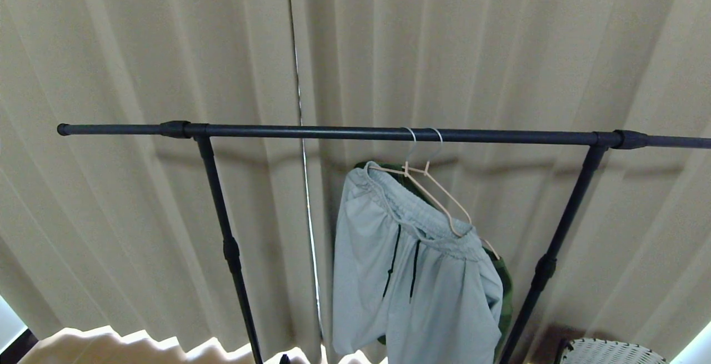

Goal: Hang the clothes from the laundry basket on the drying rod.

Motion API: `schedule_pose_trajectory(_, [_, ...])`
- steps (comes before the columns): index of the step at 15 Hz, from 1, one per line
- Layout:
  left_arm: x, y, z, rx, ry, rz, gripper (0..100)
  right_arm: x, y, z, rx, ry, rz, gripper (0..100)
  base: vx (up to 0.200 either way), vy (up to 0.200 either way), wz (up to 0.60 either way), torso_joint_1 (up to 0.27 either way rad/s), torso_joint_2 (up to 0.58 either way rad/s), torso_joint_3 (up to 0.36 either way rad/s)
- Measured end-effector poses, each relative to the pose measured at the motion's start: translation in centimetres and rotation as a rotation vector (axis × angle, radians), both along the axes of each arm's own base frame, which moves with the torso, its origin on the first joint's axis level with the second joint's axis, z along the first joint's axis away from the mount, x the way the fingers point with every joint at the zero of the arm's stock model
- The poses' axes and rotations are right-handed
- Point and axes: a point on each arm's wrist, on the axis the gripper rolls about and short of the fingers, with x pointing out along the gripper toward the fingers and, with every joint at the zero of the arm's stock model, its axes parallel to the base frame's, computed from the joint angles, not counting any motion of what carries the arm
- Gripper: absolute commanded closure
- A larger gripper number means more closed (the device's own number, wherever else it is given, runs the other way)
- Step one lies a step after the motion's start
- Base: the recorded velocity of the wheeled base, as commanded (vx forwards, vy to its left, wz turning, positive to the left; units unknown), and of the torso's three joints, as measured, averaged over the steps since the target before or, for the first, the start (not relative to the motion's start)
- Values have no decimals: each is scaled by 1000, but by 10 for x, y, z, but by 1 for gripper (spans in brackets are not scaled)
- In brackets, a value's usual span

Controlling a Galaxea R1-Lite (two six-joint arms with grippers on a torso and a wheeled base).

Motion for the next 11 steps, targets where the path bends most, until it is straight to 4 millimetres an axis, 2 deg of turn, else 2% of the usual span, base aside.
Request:
schedule_pose_trajectory(3, [0,0,0,0,0,0,0,-3,3,-1,-34,-43,235,0,0,0,0,0,0,0])
schedule_pose_trajectory(4, [0,0,0,0,0,0,0,-5,3,-1,-39,-58,261,0,0,0,0,0,0,0])
schedule_pose_trajectory(11, [0,0,0,0,0,0,0,-7,3,-1,-46,-83,275,0,0,0,0,0,0,0])
